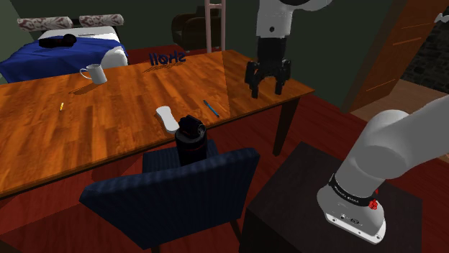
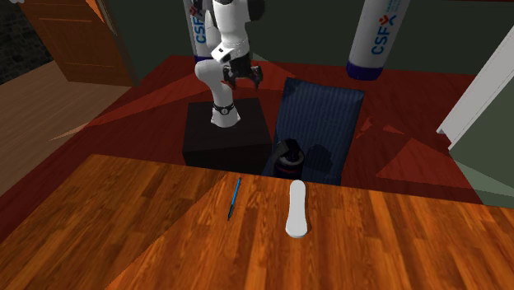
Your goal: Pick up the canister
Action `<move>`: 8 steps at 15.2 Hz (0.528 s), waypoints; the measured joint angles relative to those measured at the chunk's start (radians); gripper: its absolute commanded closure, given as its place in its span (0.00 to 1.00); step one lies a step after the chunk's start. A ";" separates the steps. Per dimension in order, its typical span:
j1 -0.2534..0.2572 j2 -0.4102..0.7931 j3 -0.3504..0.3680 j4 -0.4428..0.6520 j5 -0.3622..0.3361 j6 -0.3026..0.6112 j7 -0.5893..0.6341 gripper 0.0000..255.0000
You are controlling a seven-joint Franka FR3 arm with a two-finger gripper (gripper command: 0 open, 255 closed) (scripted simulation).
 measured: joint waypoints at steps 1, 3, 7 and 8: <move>-0.007 0.029 0.011 0.003 0.025 0.023 0.046 0.00; -0.022 0.099 0.031 0.029 0.070 0.063 0.136 0.00; -0.048 0.240 0.063 0.080 0.151 0.153 0.305 0.00; -0.054 0.276 0.068 0.091 0.169 0.179 0.343 0.00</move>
